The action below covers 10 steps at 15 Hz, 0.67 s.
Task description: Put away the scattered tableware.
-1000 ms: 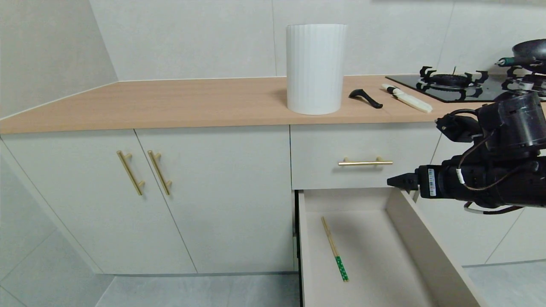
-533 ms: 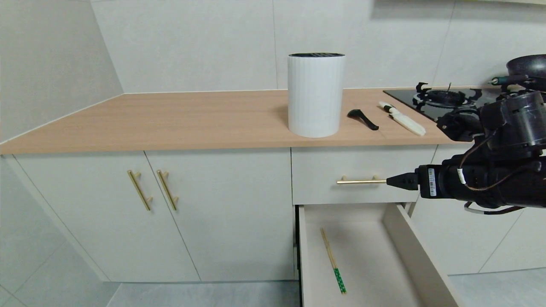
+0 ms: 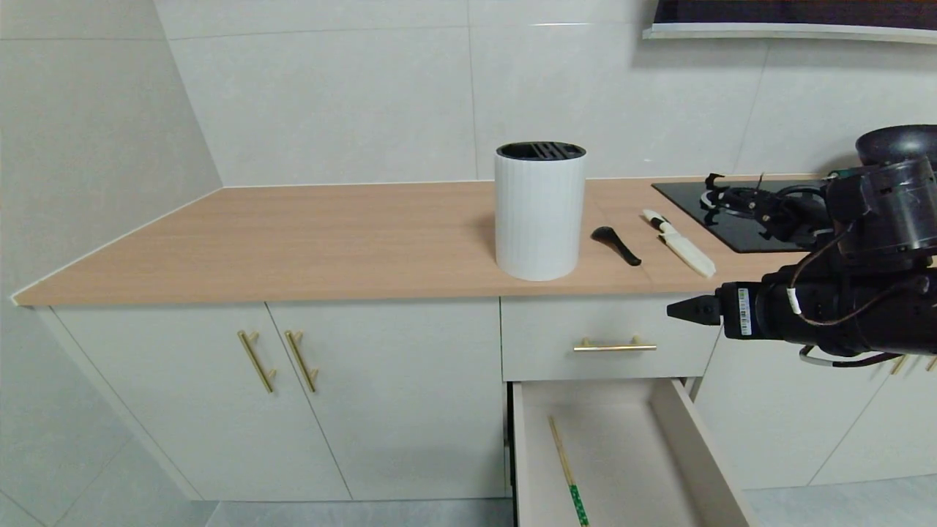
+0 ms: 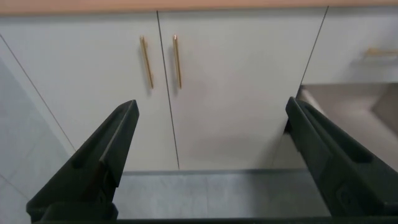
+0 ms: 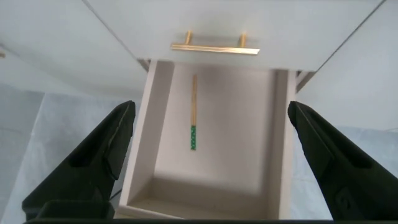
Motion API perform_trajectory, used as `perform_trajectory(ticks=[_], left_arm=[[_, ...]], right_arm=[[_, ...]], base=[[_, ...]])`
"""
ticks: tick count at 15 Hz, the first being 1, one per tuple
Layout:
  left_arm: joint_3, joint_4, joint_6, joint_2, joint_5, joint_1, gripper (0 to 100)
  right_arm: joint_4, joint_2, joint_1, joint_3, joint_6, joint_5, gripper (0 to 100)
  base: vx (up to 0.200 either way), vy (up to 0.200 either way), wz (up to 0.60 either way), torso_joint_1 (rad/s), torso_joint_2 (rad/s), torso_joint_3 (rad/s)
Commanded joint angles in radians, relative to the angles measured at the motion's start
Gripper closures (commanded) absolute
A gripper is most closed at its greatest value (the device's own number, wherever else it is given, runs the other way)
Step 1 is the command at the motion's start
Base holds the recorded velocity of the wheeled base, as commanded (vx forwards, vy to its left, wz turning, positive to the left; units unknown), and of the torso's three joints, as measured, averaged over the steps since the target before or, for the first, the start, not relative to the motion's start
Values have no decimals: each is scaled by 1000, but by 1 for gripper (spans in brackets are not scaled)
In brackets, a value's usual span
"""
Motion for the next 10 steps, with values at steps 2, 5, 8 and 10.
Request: perform_trajectory(ticks=[2,5,8,10], left_arm=[[-1,-1,0,2,0,0,0],[1,-1,0,0,0,0,0],[-1,-1,0,2,0,0,0],[1,-1,0,2,0,0,0]], right_arm=[[0,8,0,0,0,2,0],[0,14,0,0,-15,2,0],[-18,27,-16,-8,-35,0,0],[-166,117,-89,-48,-101,8,0]], base=[[0,0,0,200,-495,-286],[0,0,0,204,-491,-273],[0,0,0,71,-152,-85],[0,0,0,0,0,0]])
